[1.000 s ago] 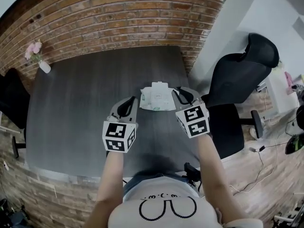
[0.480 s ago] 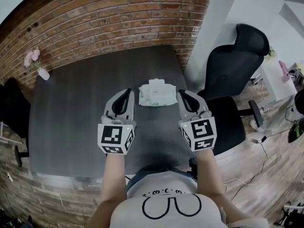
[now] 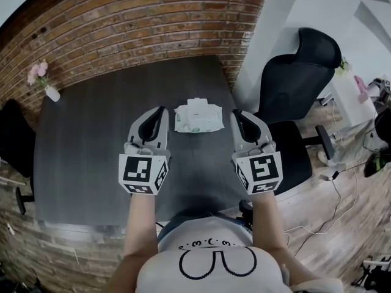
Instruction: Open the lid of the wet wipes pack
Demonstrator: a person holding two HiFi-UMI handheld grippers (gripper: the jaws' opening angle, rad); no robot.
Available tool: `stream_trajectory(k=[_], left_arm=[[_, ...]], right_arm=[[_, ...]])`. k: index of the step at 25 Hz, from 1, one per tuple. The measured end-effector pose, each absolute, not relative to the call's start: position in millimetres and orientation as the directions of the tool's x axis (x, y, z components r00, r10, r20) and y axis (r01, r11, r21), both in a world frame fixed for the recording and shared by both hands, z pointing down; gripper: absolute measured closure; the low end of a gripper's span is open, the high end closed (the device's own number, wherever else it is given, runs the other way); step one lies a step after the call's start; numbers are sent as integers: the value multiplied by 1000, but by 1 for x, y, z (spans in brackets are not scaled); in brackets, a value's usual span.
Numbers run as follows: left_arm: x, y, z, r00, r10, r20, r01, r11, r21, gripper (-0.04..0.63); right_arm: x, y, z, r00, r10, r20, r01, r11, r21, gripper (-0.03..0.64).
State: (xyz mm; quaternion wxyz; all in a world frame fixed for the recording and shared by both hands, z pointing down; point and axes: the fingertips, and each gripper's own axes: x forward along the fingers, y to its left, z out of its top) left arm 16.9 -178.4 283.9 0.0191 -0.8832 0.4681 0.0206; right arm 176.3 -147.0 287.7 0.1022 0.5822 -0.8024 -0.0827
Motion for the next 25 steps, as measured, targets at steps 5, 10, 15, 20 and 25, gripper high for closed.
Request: stream_trajectory(k=[5, 10, 15, 20, 25], left_arm=[[18, -176, 279, 567, -821, -72, -824, -565, -43, 597], [14, -174, 271, 557, -823, -109, -830, -554, -56, 597], [13, -176, 270, 554, -826, -103, -832, -554, -39, 597], [14, -173, 266, 553, -824, -120, -832, -552, -48, 597], [16, -173, 267, 554, -824, -119, -832, -552, -53, 597]], right_arm=[[175, -148, 286, -306, -949, 83, -913, 317, 257, 615], [175, -149, 288, -304, -949, 90, -913, 316, 258, 615], [173, -150, 287, -309, -947, 91, -911, 322, 257, 615], [175, -148, 288, -310, -946, 95, -912, 324, 251, 615], [177, -148, 291, -311, -945, 96, -914, 326, 242, 615]])
